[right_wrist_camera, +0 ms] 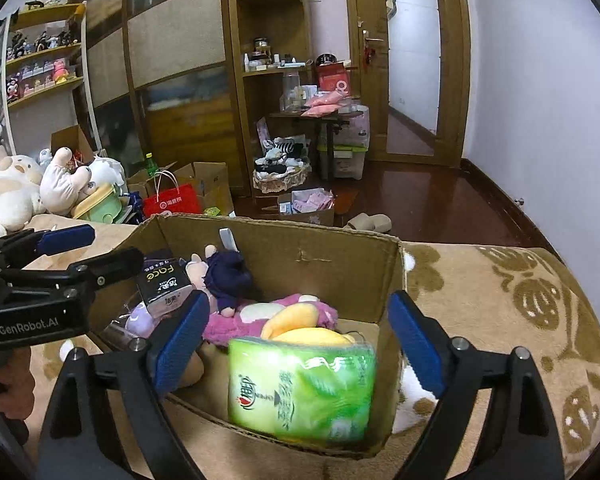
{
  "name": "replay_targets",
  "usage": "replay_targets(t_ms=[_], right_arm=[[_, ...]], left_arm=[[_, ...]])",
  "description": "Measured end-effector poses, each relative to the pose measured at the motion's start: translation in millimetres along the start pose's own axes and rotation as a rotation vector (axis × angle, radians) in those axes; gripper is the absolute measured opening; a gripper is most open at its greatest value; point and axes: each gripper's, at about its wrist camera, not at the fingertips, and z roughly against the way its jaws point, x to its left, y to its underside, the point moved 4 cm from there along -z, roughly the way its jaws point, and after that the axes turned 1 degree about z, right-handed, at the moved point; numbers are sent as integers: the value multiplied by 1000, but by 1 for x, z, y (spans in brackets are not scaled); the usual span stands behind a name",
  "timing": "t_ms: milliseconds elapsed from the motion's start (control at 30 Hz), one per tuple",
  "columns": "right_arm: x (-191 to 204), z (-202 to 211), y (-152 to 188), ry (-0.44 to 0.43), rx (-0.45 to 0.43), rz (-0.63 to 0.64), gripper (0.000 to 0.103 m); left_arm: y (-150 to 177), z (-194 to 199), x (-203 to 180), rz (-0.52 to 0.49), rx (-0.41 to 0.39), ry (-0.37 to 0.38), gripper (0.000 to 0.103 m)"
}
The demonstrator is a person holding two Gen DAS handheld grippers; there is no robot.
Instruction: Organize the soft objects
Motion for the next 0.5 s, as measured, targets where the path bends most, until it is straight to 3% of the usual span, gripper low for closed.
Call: replay_targets(t_ms=[133,500], right_arm=[[0,9,-3,15,-16,-7,103],[-9,46,-13,32,-79,-40,103]], left_arm=[[-4,11,4,-17,-30,-32,92],[-1,50,16,-10,-76,-56,97]])
